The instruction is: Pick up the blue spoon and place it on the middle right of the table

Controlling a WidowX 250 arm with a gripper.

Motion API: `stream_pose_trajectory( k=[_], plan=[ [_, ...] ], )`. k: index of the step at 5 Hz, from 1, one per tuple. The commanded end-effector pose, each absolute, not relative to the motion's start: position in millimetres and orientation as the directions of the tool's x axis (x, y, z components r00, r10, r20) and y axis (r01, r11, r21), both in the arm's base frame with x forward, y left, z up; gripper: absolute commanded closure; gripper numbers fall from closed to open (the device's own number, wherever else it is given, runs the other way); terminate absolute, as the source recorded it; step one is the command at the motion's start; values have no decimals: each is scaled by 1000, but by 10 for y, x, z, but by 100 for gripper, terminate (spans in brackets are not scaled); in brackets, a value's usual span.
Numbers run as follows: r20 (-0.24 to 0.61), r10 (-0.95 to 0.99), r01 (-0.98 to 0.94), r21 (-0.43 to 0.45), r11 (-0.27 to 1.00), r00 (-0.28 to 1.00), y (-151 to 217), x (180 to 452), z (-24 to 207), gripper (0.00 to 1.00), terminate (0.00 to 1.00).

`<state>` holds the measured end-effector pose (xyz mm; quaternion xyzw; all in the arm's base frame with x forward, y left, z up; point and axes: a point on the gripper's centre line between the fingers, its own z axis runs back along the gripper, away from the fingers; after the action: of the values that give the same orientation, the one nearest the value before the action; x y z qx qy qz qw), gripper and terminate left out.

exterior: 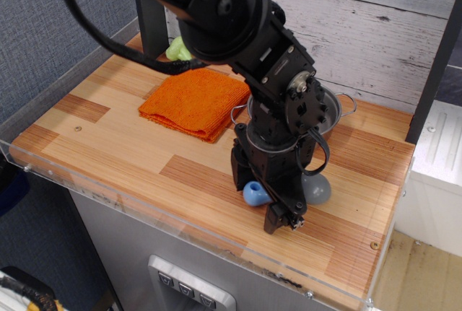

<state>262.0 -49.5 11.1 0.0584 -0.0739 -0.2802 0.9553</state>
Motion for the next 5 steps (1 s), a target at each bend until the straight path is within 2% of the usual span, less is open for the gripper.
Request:
stream_pose_trajectory(
  k=[1,3,4,5],
  plan=[
    [219,-535,501,193,844,816,-242,2496,615,0,0],
    [308,-507,457,222,861,805,-130,2360,1318,0,0],
    [338,-481,443,189,877,809,-62,2228,1561,0,0],
    [338,-481,443,189,877,809,-62,2228,1561,0,0]
  ],
)
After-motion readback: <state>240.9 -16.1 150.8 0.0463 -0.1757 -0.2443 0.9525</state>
